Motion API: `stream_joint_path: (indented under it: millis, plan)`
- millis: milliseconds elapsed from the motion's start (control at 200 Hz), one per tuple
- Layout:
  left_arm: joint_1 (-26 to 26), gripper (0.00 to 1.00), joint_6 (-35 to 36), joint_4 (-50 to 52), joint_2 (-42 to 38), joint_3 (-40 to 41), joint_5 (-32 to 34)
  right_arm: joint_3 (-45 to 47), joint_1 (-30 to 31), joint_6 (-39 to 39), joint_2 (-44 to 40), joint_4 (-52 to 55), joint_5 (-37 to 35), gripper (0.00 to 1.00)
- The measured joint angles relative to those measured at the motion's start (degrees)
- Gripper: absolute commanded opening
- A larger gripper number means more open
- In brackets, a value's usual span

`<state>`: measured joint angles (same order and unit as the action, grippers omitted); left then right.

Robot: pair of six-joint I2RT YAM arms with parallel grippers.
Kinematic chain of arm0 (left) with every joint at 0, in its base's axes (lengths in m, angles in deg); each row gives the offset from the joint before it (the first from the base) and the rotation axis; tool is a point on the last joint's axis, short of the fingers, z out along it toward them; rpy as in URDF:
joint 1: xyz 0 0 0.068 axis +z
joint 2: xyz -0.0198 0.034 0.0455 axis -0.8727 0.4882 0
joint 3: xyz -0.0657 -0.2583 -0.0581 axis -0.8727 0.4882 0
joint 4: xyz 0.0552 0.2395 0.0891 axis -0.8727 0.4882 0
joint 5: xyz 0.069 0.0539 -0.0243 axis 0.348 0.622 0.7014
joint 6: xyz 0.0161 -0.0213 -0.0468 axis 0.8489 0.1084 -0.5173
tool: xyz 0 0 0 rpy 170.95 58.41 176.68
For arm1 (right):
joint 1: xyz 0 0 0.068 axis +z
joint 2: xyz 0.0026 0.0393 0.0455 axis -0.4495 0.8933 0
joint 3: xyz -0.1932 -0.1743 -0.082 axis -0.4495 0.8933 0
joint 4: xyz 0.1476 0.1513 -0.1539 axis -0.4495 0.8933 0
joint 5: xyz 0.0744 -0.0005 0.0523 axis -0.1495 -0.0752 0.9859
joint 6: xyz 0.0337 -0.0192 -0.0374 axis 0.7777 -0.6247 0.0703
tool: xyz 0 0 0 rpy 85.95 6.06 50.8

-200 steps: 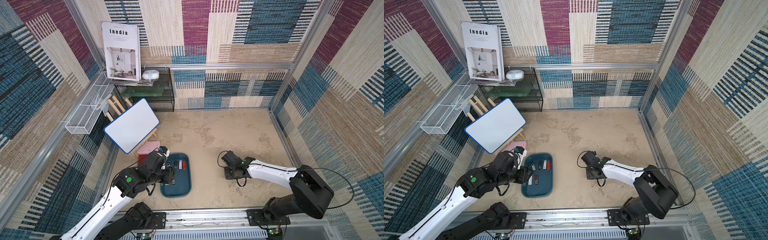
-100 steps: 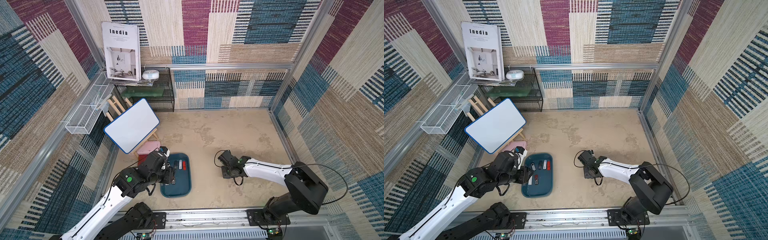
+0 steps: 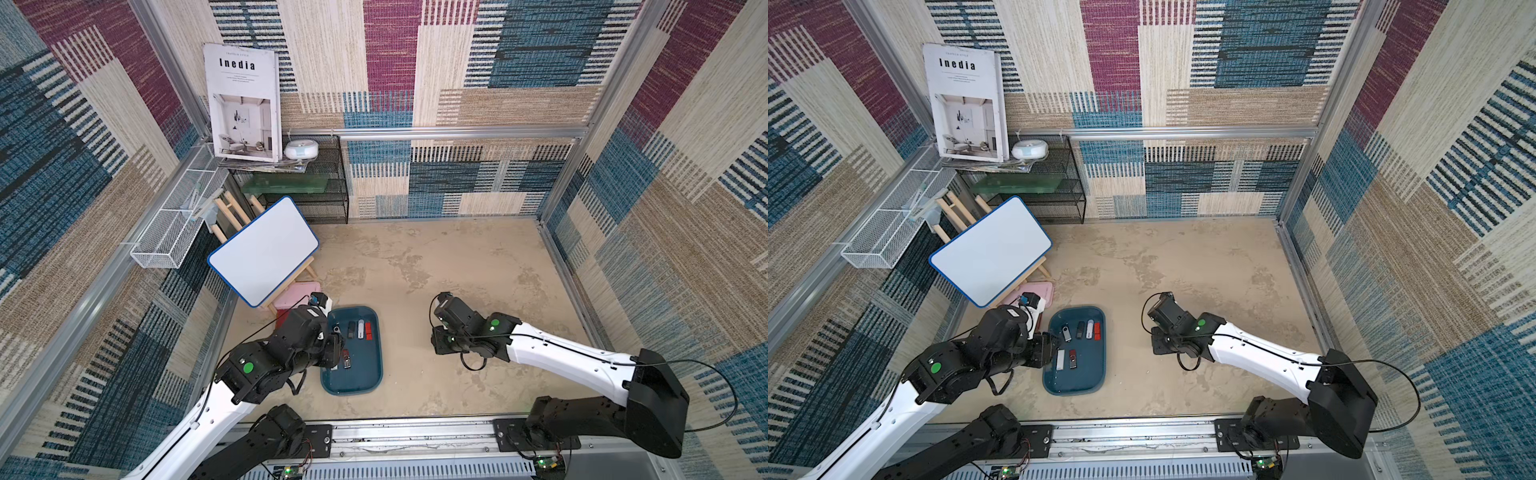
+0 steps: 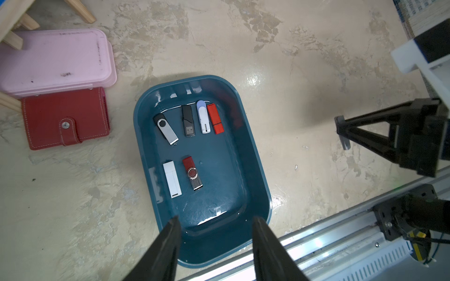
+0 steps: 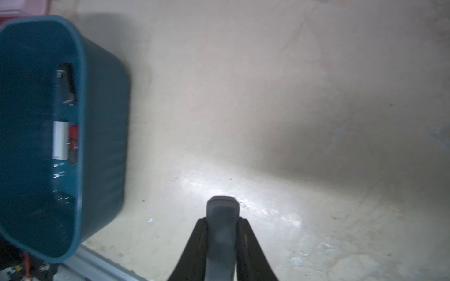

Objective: Put the usb flash drive into the storage box
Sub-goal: Pick up the USB flash from the center of the board.

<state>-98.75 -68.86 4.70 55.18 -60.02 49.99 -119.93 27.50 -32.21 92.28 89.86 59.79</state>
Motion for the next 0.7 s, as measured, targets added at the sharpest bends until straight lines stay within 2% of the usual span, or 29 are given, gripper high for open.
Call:
stream_joint_path:
  millis: [175, 386, 486, 696]
  plan:
    - [0.22, 0.52, -1.11, 0.59, -1.03, -0.24, 3.54, -8.31, 6.91, 4.55, 5.86, -4.61, 2.64, 0.10]
    - [0.46, 0.52, -1.46, 0.81, -1.27, -0.24, 4.66, -22.77, 13.00, 7.52, 21.59, -7.50, 2.01, 0.10]
    - [0.50, 0.52, -1.62, 0.81, -1.27, -0.24, 5.05, -27.98, 14.32, 8.66, 28.44, -7.48, 0.96, 0.10]
    - [0.57, 0.53, -1.64, 0.81, -1.53, -0.24, 5.49, -31.52, 14.27, 11.37, 37.88, -7.04, 0.07, 0.11]
